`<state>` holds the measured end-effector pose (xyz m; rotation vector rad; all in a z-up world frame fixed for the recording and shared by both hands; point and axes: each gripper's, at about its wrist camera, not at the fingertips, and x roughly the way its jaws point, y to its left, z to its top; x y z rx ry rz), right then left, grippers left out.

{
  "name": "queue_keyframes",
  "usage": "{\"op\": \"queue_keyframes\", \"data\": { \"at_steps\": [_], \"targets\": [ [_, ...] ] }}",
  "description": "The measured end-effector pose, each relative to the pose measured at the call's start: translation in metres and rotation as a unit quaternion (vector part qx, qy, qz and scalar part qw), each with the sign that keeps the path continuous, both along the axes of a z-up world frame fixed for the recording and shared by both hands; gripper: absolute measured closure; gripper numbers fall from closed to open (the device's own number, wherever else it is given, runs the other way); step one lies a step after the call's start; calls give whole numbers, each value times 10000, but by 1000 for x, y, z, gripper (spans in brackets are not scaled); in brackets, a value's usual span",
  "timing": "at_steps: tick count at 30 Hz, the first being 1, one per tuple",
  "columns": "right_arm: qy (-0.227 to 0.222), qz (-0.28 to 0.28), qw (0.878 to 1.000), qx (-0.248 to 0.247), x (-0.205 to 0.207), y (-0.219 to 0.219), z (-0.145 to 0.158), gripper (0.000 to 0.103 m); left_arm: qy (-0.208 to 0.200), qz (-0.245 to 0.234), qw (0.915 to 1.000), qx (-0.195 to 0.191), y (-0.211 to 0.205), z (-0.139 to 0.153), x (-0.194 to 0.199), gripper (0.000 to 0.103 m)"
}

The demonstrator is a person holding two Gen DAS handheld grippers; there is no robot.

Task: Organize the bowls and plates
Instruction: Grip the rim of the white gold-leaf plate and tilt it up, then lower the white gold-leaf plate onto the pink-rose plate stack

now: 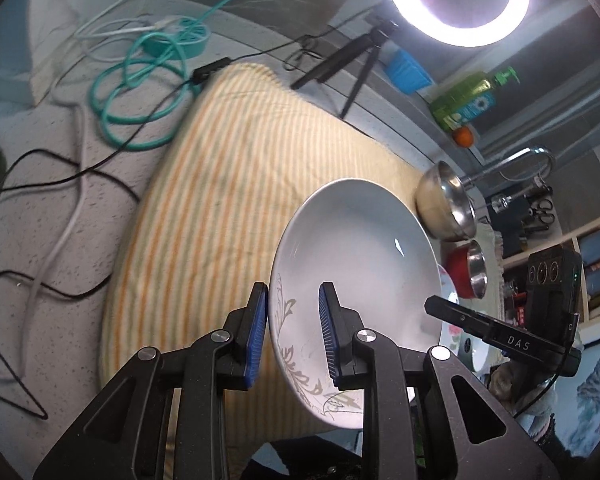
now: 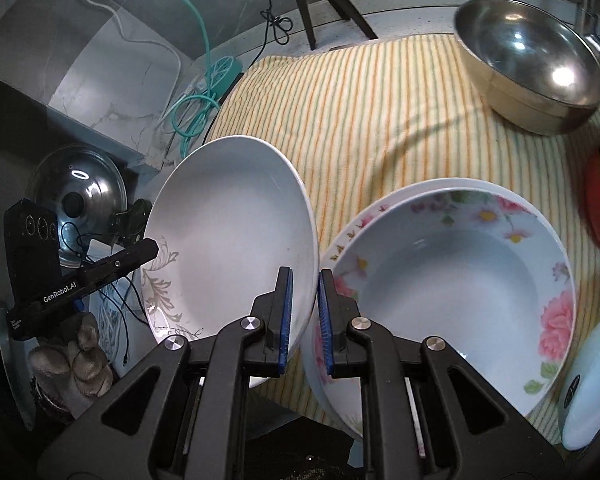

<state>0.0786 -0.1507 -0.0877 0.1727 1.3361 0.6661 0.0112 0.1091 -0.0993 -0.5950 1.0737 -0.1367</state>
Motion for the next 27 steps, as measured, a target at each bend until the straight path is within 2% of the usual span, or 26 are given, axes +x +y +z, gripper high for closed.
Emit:
{"op": "queue_keyframes", "data": {
  "at_steps": [7,14,27],
  "targets": [
    [26,-617,9981,-40,-12,-53,2,90,-85,-700,9975,-4,-44,5,26,81],
    [176,-1224,9922,-127,-22,-103,-4,90,-68,-1476,9890,77,-94,3,46,81],
    [351,-1651,9852,-303,-39,-141,-16,90,70,-2135,9766,247,-143,-12,68,81]
  ]
}}
